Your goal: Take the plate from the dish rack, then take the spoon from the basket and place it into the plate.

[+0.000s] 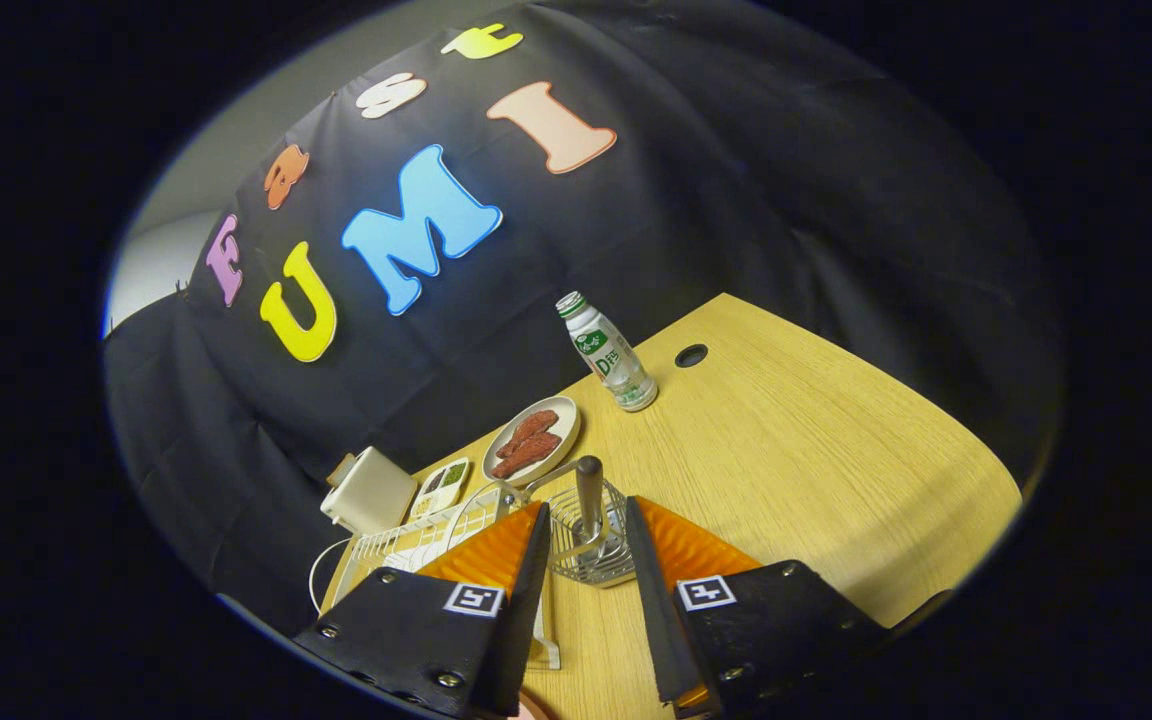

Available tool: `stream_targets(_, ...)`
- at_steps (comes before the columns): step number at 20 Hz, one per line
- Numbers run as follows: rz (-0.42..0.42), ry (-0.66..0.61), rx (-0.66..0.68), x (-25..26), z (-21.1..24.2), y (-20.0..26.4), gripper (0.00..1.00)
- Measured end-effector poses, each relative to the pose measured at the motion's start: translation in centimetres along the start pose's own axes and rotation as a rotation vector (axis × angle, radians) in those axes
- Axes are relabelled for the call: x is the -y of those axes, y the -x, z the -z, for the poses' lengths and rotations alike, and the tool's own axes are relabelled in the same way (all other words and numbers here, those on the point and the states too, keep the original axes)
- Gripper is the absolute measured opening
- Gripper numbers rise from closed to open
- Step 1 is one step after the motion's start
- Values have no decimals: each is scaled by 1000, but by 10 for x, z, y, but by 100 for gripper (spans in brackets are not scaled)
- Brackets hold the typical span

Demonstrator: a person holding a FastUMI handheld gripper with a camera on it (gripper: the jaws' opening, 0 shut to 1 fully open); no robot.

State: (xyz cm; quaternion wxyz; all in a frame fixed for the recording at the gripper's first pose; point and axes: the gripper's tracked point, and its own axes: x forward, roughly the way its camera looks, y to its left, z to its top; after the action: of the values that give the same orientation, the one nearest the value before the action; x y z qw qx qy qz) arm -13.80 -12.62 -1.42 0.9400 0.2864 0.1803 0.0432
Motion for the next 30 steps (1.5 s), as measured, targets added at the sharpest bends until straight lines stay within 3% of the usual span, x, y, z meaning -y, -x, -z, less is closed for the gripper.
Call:
stream_targets(5,11,-1,-6,3,1,-31,48)
stream_targets(7,10,9,-15,2,3,-37,31)
stream_targets(8,28,18,-14,4,-2,-33,31)
stream_targets(10,22,41,-7,2,0,-48,12)
stream_targets(22,-64,104,79,-44,-54,-22,12)
stream_targets(30,-203,156,113,-108,-71,42,12)
